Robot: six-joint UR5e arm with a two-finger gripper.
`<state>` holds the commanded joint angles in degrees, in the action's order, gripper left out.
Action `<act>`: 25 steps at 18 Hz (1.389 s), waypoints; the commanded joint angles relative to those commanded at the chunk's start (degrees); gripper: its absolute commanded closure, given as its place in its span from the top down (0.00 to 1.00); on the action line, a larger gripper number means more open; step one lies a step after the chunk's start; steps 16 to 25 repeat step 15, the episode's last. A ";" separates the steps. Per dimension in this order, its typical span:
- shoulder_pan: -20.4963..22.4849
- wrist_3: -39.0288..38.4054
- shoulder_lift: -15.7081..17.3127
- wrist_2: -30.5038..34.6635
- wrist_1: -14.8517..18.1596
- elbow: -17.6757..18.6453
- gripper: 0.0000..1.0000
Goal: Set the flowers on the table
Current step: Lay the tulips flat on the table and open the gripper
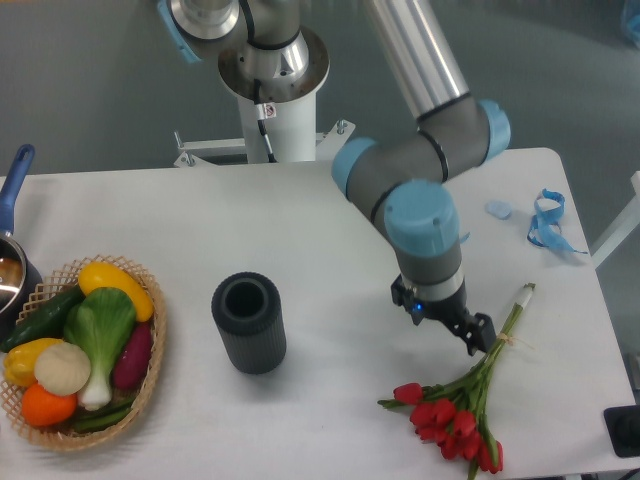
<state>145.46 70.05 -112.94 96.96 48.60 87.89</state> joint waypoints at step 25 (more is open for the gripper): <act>18.45 31.46 4.84 -12.91 18.81 -7.47 1.00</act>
